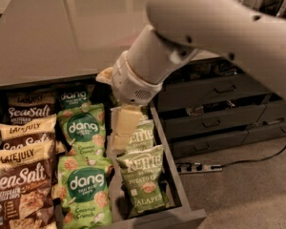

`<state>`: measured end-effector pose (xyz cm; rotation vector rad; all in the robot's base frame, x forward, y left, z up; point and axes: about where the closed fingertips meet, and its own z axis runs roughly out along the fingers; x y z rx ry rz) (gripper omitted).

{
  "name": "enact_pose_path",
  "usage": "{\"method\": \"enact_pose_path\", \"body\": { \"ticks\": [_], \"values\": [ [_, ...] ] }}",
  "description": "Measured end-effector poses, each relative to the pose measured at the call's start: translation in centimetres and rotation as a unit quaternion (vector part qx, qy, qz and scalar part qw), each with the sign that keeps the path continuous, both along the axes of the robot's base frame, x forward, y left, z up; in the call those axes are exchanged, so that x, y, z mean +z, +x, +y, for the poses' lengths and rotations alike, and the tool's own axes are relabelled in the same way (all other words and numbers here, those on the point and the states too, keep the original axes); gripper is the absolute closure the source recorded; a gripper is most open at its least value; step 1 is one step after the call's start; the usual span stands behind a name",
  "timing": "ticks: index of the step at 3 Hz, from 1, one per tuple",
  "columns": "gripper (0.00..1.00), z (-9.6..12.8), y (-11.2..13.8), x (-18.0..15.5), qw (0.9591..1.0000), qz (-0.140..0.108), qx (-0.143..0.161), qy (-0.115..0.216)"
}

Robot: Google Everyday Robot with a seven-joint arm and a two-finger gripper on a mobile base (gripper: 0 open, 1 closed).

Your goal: Pick brown chip bag from top drawer and place on counter

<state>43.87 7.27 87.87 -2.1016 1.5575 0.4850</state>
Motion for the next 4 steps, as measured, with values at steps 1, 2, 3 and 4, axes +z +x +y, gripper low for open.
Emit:
{"method": "enact_pose_path", "body": {
  "ticks": [1, 2, 3, 4],
  "values": [
    [0.0, 4.4, 1.0, -1.8, 0.9986, 0.005, 0.032, 0.041],
    [0.0, 4.4, 1.0, -1.8, 0.9986, 0.005, 0.032, 0.041],
    [0.0, 7.3, 0.4, -3.4, 0.9978, 0.012, 0.057, 0.033],
    [0.0, 14.1, -1.1, -7.3, 0.9936, 0.018, 0.107, 0.029]
  ]
}}
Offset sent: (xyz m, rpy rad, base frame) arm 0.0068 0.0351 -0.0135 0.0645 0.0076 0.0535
